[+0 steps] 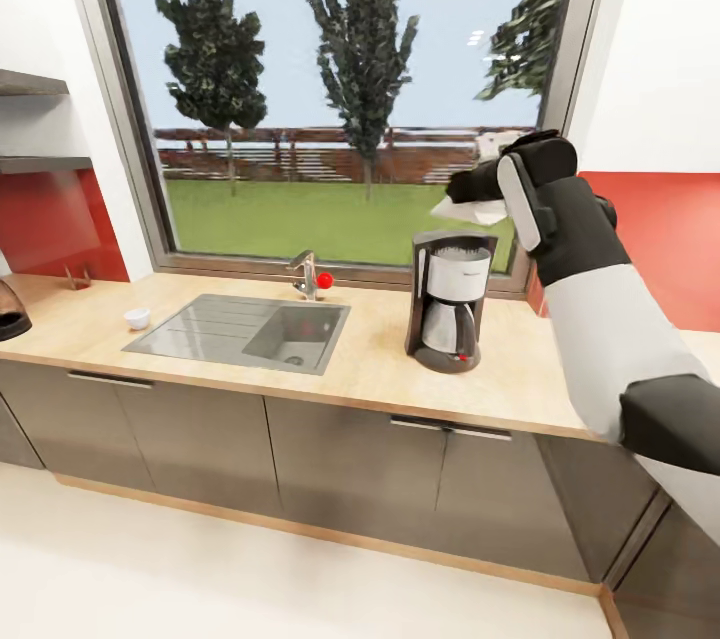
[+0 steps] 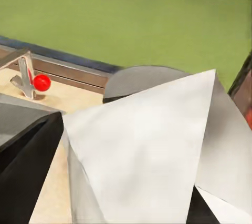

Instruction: Set up a coffee station on the kitchen countertop: keep the coffee maker on the countertop, move the bottle of coffee from the kitchen shelf to the counter next to the coffee maker, place a paper coffee filter on top of the coffee maker, put the saucer next to the coffee maker with the coffee cup on the saucer, and place the electric kettle next to the coffee maker.

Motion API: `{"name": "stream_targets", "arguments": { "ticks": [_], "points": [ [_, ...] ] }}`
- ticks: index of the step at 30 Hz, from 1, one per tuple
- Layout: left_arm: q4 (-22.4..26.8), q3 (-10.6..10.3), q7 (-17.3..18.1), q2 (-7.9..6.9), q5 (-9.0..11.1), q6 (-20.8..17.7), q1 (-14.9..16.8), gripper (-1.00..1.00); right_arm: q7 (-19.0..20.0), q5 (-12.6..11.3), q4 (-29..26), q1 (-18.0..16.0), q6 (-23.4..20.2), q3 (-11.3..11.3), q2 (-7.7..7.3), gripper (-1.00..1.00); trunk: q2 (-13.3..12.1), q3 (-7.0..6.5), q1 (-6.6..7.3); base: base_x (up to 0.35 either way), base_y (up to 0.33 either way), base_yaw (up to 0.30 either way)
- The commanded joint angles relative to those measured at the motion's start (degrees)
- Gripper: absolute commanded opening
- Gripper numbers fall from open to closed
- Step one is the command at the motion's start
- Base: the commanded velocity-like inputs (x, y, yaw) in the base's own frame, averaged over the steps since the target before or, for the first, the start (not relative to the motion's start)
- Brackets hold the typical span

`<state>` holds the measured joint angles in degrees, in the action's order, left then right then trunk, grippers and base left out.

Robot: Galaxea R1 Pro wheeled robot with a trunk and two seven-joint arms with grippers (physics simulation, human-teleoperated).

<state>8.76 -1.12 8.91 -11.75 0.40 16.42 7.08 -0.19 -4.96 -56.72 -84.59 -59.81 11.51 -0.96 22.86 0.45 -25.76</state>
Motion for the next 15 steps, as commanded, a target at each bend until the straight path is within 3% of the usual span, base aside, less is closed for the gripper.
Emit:
{"name": "stream_targets", "arguments": {
  "ticks": [1,3,8,11,15],
  "points": [
    [-0.1,-0.1,0.1,-0.02,0.0,0.2,0.0,1.0,-0.2,0.0,0.4,-0.5,-0.2,0.4,-0.1,-1.0,0.1,0.05,-0.03,0.0,0.0,0.0],
    [-0.1,-0.1,0.1,-0.05,0.0,0.2,0.0,1.0,-0.3,3.4,1.3,-1.4,-0.2,2.1,-0.15,-1.0,0.1,0.05,-0.03,0.0,0.0,0.0],
    [-0.4,-0.2,0.1,-0.17,0.0,0.2,0.0,1.0,0.0,17.6,2.1,-1.9,-0.2,6.2,-0.18,-1.0,0.1,0.05,-0.03,0.0,0.0,0.0],
    [-0.8,-0.3,0.2,-0.19,0.0,0.2,0.0,1.0,0.5,20.7,3.0,-2.0,-0.2,8.0,-0.24,-1.0,0.1,0.05,-0.03,0.0,0.0,0.0],
    [-0.9,-0.4,0.2,-0.21,0.0,0.2,0.0,1.0,2.5,22.0,5.4,-2.0,-0.2,13.5,-0.62,-1.0,0.1,0.05,-0.03,0.0,0.0,0.0]
  ]
}}
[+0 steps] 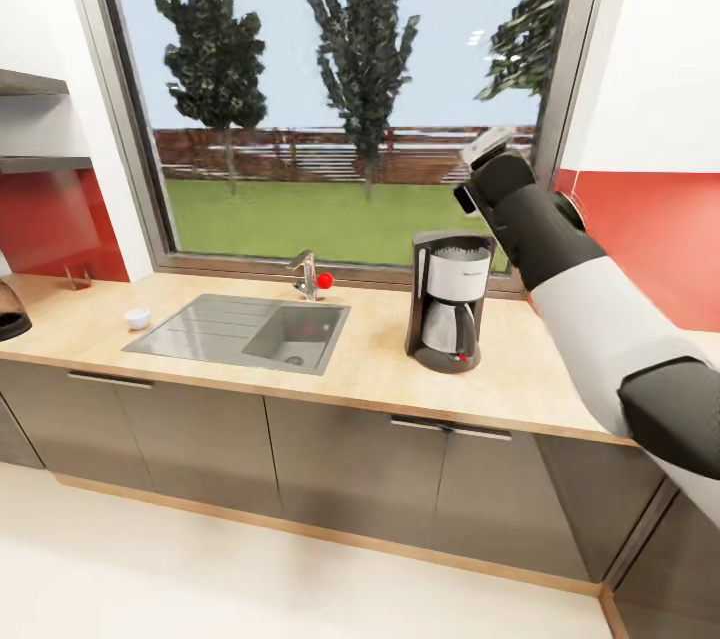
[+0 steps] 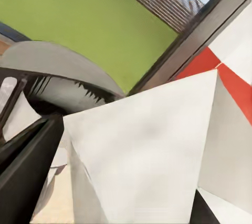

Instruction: Set up a coffee station on the kitchen countertop: keep the coffee maker on the countertop, move the bottle of coffee from the kitchen shelf to the counter next to the coffee maker, place a paper coffee filter on top of the coffee maker, put the saucer next to the coffee maker with the coffee cup on the saucer, and place the electric kettle next to the coffee maker.

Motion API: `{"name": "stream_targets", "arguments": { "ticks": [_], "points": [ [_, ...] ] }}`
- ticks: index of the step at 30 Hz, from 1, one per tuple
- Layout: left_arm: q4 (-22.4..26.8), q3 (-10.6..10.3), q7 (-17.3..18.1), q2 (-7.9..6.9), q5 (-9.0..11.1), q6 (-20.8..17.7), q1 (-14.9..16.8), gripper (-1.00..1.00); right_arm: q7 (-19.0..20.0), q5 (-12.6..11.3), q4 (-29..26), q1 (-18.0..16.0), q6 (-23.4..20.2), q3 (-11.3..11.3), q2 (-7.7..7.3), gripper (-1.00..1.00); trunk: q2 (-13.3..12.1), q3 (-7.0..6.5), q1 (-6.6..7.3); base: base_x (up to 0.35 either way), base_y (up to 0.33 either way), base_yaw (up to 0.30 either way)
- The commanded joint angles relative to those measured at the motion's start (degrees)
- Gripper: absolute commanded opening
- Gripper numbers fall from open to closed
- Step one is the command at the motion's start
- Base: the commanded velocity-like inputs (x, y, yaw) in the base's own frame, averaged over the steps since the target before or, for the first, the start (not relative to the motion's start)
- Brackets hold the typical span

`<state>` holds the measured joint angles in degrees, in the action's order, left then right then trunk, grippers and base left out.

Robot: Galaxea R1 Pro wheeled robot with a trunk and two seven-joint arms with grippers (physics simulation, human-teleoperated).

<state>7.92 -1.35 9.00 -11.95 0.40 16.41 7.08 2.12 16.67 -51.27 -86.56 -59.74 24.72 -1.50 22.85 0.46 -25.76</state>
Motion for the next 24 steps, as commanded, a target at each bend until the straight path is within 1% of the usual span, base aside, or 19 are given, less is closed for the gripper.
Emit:
{"name": "stream_targets", "arguments": {
  "ticks": [1,4,5,7,8,11,17,22,24],
  "points": [
    [-0.1,-0.1,0.1,-0.05,0.0,0.2,0.0,1.0,1.3,0.5,0.7,-0.1,-0.3,2.1,-0.22,-1.0,0.1,0.05,-0.02,0.0,0.0,0.0],
    [-0.1,-0.1,0.1,-0.05,0.0,0.2,0.0,1.0,6.5,0.7,2.4,-0.1,-0.3,6.8,-1.07,-1.0,0.1,0.05,-0.02,0.0,0.0,0.0],
    [-0.1,-0.1,0.1,-0.04,0.0,0.2,0.0,1.0,7.6,0.7,2.6,-0.1,-0.3,7.4,-1.21,-1.0,0.1,0.05,-0.02,0.0,0.0,0.0],
    [-0.1,0.0,0.1,-0.02,0.0,0.2,0.0,1.0,11.4,0.8,3.0,-0.1,-0.3,9.2,-1.74,-1.0,0.1,0.05,-0.02,0.0,0.0,0.0],
    [-0.2,0.0,0.1,-0.01,0.0,0.2,0.0,1.0,12.6,0.8,3.1,-0.1,-0.3,9.7,-2.06,-1.0,0.1,0.05,-0.02,0.0,0.0,0.0],
    [-0.2,0.0,0.1,0.01,0.0,0.2,0.0,1.0,14.5,0.8,4.1,-0.1,-0.3,10.5,-2.67,-1.0,0.1,0.05,-0.02,0.0,0.0,0.0],
    [-0.2,0.0,0.1,0.0,0.0,0.2,0.0,1.0,15.3,0.8,7.6,0.0,-0.3,10.5,-3.17,-1.0,0.1,0.05,-0.02,0.0,0.0,0.0],
    [-0.4,0.0,0.1,0.0,0.0,0.2,0.0,1.0,17.3,0.8,8.9,-0.1,-0.3,10.6,-5.39,-1.0,0.1,0.05,-0.02,0.0,0.0,0.0],
    [-0.4,0.0,0.1,0.03,0.0,0.2,0.0,1.0,19.7,0.8,10.3,-0.1,-0.3,10.5,-6.63,-1.0,0.1,0.05,-0.02,0.0,0.0,0.0]
  ]
}}
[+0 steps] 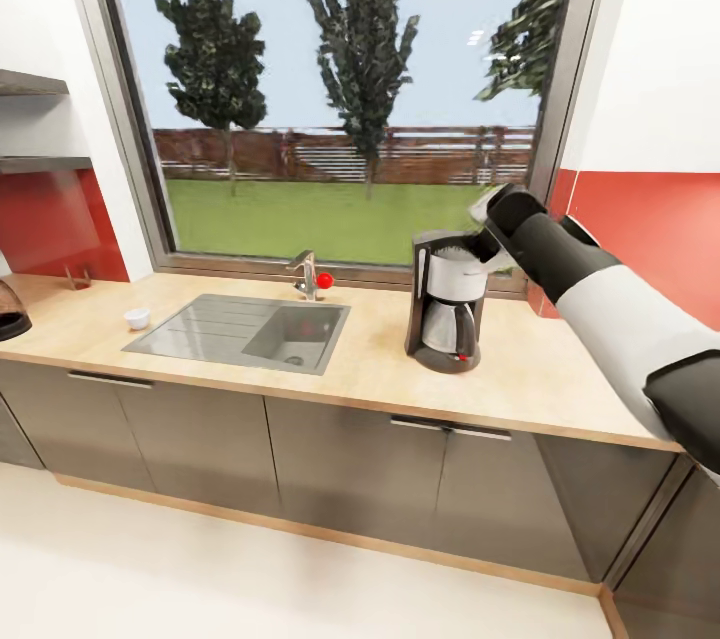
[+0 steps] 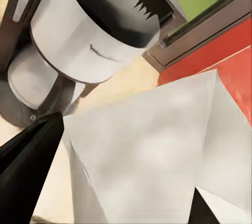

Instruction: Set up a coffee station on the kitchen countertop: keep the coffee maker on the countertop, move the bottle of coffee from the kitchen shelf to the counter next to the coffee maker, place a paper coffee filter on top of the coffee maker, put the saucer next to the coffee maker with the coffee cup on the saucer, and place the electric kettle next to the coffee maker.

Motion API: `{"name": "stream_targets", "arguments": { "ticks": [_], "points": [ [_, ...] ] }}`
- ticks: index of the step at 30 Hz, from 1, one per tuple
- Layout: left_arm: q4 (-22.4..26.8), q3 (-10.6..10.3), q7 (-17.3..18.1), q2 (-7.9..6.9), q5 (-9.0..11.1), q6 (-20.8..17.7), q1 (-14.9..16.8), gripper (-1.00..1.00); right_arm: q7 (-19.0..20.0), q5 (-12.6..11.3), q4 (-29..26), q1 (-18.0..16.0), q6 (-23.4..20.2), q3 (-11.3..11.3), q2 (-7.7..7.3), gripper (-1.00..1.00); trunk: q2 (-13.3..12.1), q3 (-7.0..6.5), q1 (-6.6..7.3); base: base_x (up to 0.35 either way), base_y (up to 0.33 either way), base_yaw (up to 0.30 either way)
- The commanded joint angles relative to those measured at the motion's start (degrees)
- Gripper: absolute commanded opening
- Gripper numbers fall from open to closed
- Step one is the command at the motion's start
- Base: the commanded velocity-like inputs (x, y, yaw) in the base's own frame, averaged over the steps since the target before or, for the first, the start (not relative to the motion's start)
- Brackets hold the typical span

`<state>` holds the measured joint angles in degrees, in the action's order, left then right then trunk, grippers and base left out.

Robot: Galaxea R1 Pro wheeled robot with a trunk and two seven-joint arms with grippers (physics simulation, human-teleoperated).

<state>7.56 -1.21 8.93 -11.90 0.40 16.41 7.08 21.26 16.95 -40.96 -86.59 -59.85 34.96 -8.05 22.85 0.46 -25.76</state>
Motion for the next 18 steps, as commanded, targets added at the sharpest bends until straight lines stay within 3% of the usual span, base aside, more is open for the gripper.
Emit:
{"name": "stream_targets", "arguments": {
  "ticks": [1,2,7,13,18],
  "points": [
    [-0.1,-0.1,0.1,-0.03,0.0,0.2,0.0,1.0,2.2,0.5,0.8,-0.1,-0.2,0.2,-0.69,-1.0,0.1,0.05,-0.02,0.0,0.0,0.0],
    [-0.1,-0.1,0.1,-0.04,0.0,0.2,0.0,1.0,5.0,0.6,2.1,-0.1,-0.2,0.3,-1.6,-1.0,0.1,0.05,-0.02,0.0,0.0,0.0],
    [-0.1,-0.1,0.1,0.03,0.0,0.2,0.0,1.0,13.6,1.6,4.9,-0.9,-0.2,0.6,-3.41,-1.0,0.1,0.05,-0.02,0.0,0.0,0.0],
    [-0.4,0.0,-0.2,-0.03,0.1,0.2,0.0,1.0,23.5,7.9,8.4,-4.5,-0.2,4.3,-3.94,-1.0,0.1,0.05,-0.02,0.0,0.0,0.0],
    [-0.9,0.1,-0.4,0.0,0.1,0.2,0.0,1.0,29.3,12.1,9.5,-7.6,-0.2,5.0,-4.0,-1.0,0.1,0.05,-0.02,0.0,0.0,0.0]
  ]
}}
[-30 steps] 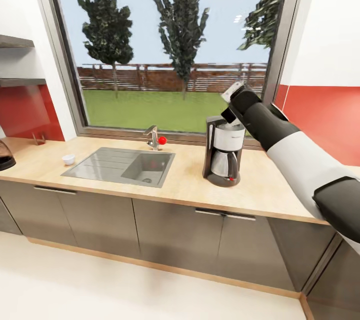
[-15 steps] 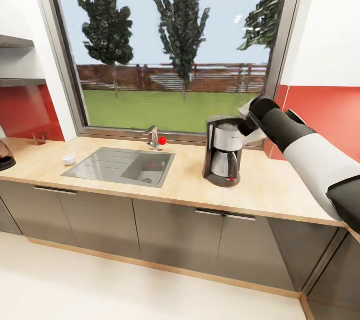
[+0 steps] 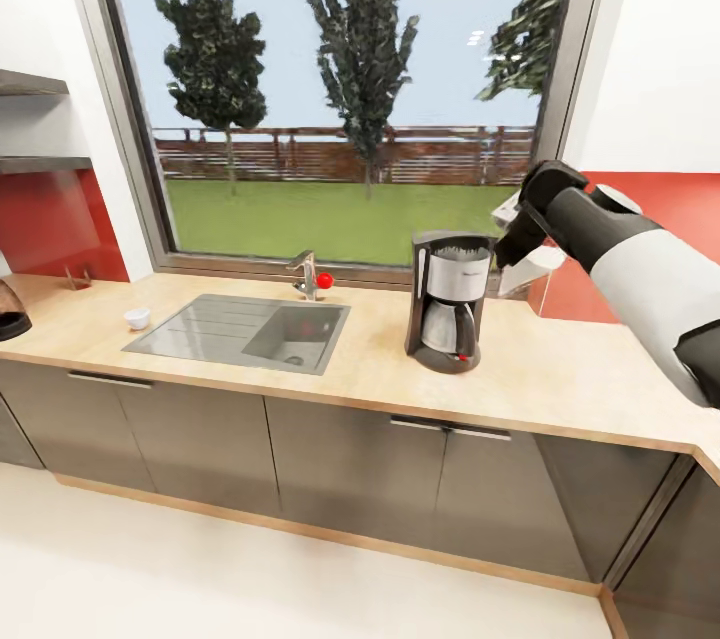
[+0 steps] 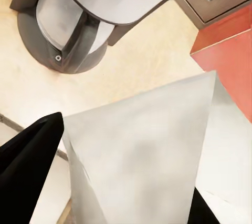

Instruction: Set up a coffee station on the kitchen countertop: keep the coffee maker on the countertop, move the bottle of coffee from the kitchen shelf to the counter next to the coffee maker, place a paper coffee filter on top of the coffee maker, put the saucer next to the coffee maker with the coffee cup on the saucer, and place the electric kettle next to the coffee maker.

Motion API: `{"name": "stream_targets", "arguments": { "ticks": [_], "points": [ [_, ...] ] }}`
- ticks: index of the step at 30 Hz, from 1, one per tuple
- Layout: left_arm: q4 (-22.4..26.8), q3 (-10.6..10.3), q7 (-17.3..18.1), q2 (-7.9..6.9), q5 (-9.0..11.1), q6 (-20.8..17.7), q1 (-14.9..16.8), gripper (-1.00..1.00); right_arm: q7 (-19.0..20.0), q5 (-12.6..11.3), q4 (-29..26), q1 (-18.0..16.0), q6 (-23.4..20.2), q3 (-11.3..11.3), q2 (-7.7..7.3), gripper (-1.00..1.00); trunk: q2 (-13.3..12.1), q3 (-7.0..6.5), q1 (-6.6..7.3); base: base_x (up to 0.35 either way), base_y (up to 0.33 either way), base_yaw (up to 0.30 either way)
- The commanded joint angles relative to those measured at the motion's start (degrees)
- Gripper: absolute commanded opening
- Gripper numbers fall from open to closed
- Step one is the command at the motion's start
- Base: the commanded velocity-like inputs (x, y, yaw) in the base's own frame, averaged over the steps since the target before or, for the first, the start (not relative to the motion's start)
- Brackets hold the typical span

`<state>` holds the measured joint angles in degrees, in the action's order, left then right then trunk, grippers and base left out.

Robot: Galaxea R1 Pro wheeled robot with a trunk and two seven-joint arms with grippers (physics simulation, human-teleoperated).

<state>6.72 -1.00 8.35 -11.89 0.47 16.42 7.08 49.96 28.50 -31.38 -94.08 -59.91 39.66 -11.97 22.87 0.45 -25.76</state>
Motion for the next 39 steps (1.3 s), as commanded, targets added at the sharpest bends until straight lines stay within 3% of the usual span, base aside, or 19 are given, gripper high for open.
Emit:
{"name": "stream_targets", "arguments": {
  "ticks": [1,6,14,20,26,39],
  "points": [
    [-0.1,-0.1,0.1,-0.01,0.1,0.2,0.0,1.0,1.4,0.7,-0.1,-0.8,-0.1,0.3,-0.09,-1.0,0.1,0.06,-0.03,0.0,0.0,0.0],
    [-0.1,0.1,0.0,0.02,0.1,0.2,0.0,1.0,5.9,1.3,0.6,-5.5,-0.1,1.7,-0.15,-1.0,0.1,0.06,-0.03,0.0,0.0,0.0],
    [-0.1,0.1,0.0,0.02,0.1,0.1,0.0,1.0,6.4,1.6,0.7,-6.3,-0.1,3.0,0.28,-1.0,0.1,0.06,-0.03,0.0,0.0,0.0],
    [-0.1,0.1,0.1,0.02,0.1,0.2,0.0,1.0,6.4,4.5,0.6,-6.3,-0.1,5.8,0.37,-1.0,0.1,0.06,-0.03,0.0,0.0,0.0],
    [-0.1,0.0,0.0,0.2,0.0,0.3,0.0,1.0,6.2,4.7,0.4,-6.5,-0.1,6.0,1.81,-1.0,0.1,0.06,-0.03,0.0,0.0,0.0],
    [-0.1,0.1,0.1,0.2,0.0,0.2,0.0,1.0,6.2,4.7,0.3,-7.1,-0.1,5.9,2.83,-1.0,0.1,0.06,-0.03,0.062,0.0,0.0]
  ]
}}
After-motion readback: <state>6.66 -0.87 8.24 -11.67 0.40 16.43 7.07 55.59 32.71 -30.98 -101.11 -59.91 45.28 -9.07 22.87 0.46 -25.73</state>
